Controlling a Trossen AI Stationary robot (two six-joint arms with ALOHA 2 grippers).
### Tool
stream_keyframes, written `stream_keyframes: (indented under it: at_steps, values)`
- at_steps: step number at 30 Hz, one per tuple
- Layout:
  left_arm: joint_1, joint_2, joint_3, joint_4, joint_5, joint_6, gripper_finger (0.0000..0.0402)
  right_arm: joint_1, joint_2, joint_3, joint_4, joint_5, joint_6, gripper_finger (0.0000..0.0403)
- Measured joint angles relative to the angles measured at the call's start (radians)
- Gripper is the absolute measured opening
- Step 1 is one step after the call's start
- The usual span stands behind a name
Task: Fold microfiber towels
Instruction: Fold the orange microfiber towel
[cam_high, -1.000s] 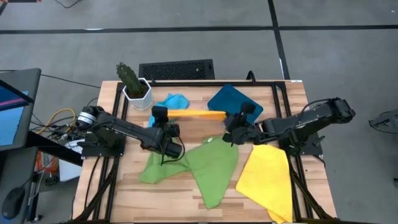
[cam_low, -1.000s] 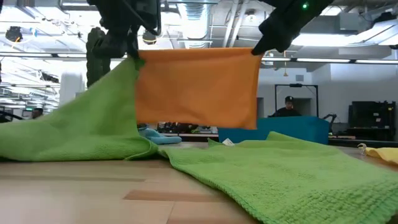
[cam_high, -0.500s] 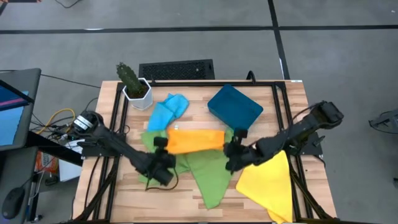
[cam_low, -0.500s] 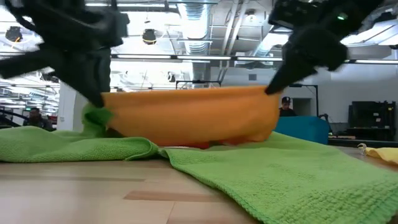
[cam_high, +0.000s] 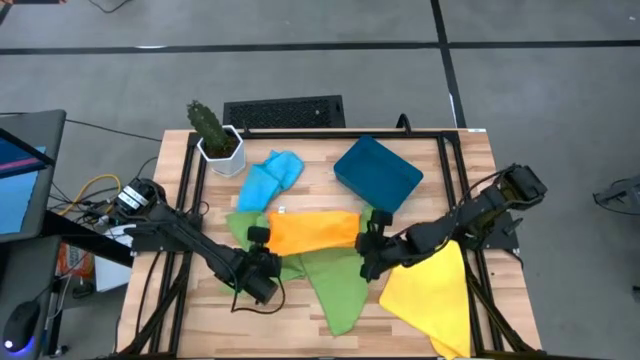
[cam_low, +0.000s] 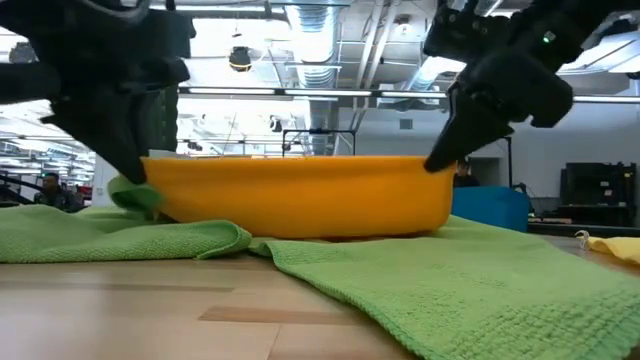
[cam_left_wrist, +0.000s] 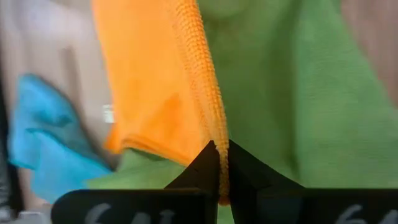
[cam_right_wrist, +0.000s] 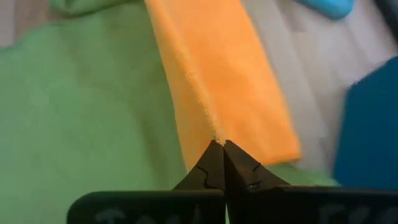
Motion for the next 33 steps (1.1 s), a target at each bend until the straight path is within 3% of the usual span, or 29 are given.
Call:
stream_keyframes:
  at_steps: [9, 22, 33]
  values:
    - [0.117, -0.022, 0.002, -0.066, -0.087, 0.051, 0.0011, -0.126, -0.066, 0.0, -0.045, 0.004, -0.095, 0.0011]
    - [0.282, -0.025, -0.024, -0.014, -0.033, 0.184, 0.0011, -0.31, -0.004, -0.001, 0.016, -0.098, -0.24, 0.0015]
    - [0.368, -0.025, -0.079, 0.076, -0.003, 0.224, 0.0011, -0.364, 0.101, 0.0, 0.047, -0.124, -0.252, 0.0036]
